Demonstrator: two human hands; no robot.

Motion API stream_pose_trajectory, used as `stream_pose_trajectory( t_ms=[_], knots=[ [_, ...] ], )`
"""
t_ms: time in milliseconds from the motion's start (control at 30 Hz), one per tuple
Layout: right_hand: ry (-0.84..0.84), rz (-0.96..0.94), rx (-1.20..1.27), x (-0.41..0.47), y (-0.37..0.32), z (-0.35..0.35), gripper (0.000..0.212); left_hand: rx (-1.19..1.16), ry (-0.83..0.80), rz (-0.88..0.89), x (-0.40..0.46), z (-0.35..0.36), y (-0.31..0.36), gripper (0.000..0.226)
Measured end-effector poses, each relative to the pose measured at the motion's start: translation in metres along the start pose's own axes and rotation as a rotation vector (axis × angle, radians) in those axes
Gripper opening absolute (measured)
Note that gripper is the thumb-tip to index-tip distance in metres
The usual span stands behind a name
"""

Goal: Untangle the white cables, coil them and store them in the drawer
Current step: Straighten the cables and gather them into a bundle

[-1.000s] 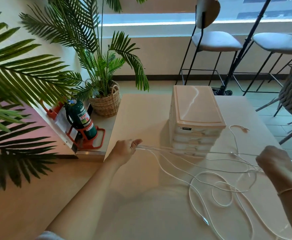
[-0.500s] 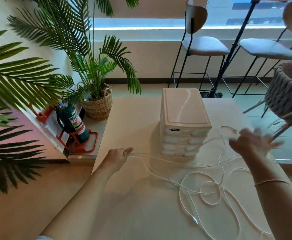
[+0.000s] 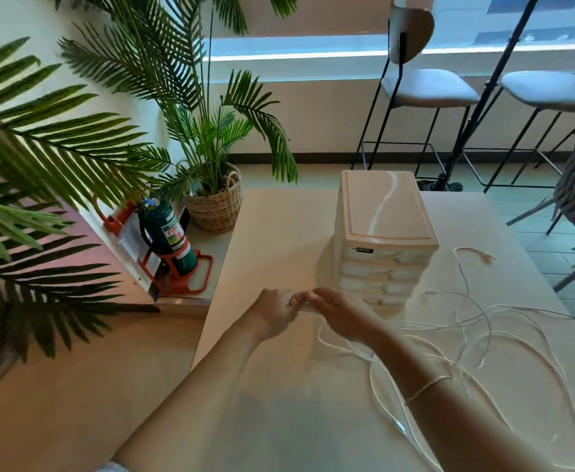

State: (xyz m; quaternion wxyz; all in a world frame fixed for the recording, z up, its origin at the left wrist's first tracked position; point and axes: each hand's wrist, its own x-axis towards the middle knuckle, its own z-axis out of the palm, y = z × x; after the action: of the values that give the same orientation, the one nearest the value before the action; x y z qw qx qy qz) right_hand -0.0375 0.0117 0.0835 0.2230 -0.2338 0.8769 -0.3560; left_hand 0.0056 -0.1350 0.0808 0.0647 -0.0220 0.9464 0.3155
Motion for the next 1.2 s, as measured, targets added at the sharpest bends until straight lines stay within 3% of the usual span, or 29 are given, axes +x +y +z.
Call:
stream_pose_trajectory(
  t_ms=[133, 267, 500, 733, 967, 1200],
  knots=[
    [-0.146, 0.036, 0.233, -0.001, 0.001, 0.007, 0.032, -0.081, 0.076, -0.05, -0.006, -0.002, -0.004, 0.033],
    [-0.281, 0.115, 0.442, -0.006, 0.002, 0.006, 0.031, -0.124, 0.099, -0.06, -0.011, -0.003, -0.007, 0.035],
    [-0.231, 0.082, 0.164, -0.012, 0.009, -0.007, 0.026, -0.117, -0.121, -0.083, -0.018, -0.002, -0.011, 0.032],
    [-0.231, 0.114, 0.235, -0.014, 0.005, -0.001, 0.02, -0.073, -0.064, 0.008, -0.02, -0.006, -0.009, 0.031],
    [-0.257, 0.11, 0.122, -0.016, -0.002, -0.01, 0.019, -0.03, -0.093, 0.002, -0.019, 0.001, -0.014, 0.025],
    [-0.459, 0.226, 0.073, -0.018, 0.0, -0.012, 0.025, -0.063, -0.022, 0.024, -0.022, 0.006, -0.024, 0.019]
  ],
)
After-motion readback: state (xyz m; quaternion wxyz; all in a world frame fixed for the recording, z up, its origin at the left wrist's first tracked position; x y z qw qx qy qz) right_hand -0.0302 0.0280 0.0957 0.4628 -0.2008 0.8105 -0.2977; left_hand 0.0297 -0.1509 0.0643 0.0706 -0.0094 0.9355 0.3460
